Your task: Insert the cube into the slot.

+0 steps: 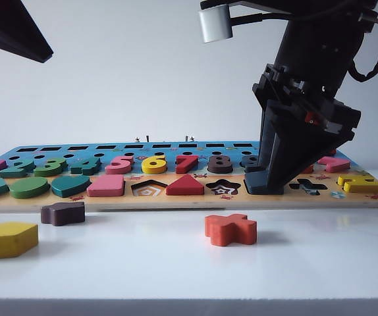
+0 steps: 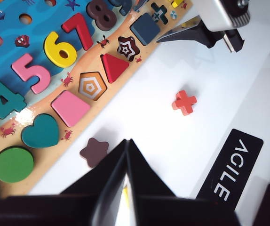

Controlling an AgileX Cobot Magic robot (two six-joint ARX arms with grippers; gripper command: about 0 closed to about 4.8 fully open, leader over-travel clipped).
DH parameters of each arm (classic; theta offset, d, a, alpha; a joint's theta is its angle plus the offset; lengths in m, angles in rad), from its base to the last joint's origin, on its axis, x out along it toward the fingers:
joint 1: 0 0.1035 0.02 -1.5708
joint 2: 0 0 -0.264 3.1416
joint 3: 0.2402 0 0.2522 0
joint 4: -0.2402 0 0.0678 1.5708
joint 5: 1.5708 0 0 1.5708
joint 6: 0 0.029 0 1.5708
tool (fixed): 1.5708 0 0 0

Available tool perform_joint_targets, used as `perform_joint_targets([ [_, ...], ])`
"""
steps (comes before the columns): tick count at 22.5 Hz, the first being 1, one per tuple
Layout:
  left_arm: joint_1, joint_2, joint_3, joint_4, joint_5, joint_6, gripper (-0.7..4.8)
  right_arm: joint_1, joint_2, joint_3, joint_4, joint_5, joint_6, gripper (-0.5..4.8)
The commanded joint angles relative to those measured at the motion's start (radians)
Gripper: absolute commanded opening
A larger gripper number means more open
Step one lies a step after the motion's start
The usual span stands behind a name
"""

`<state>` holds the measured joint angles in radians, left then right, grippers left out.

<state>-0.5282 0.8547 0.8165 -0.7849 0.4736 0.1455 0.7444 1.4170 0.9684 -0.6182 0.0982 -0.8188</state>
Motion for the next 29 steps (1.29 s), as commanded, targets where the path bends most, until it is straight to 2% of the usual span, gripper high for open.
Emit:
perform_joint_targets([
  [1, 0.000, 0.001, 0.004, 0.010, 0.019, 0.004, 0.17, 0.002, -0.016, 0.003, 0.012, 0.002, 0.018, 2.85],
  [7, 0.000, 0.001, 0.004, 0.010, 0.024, 0.005, 0.17, 0.002, -0.103, 0.004, 0.034, 0.006, 0.097, 2.78],
  [10, 0.000, 0.000, 0.004, 0.010, 0.024, 0.005, 0.17, 0.002, -0.127, 0.004, 0.033, 0.013, 0.120, 2.35],
  [11, 0.000, 0.001, 0.004, 0.010, 0.024, 0.005, 0.17, 0.002, -0.132, 0.004, 0.030, 0.013, 0.121, 2.07],
  [15, 0.000, 0.001, 0.004, 0.010, 0.024, 0.005, 0.17, 0.002, -0.153, 0.003, 0.016, 0.006, 0.172, 0.18],
  [16, 0.000, 0.001, 0.004, 0.010, 0.024, 0.005, 0.17, 0.002, -0.154, 0.003, 0.013, 0.007, 0.197, -0.07],
  [23, 0.000, 0.001, 0.004, 0.010, 0.023, 0.005, 0.17, -0.002, -0.121, -0.004, -0.038, 0.010, 0.418, -0.08],
  [29, 0.000, 0.001, 0.004, 0.010, 0.023, 0.004, 0.17, -0.013, -0.080, -0.005, -0.072, 0.011, 0.486, -0.09],
])
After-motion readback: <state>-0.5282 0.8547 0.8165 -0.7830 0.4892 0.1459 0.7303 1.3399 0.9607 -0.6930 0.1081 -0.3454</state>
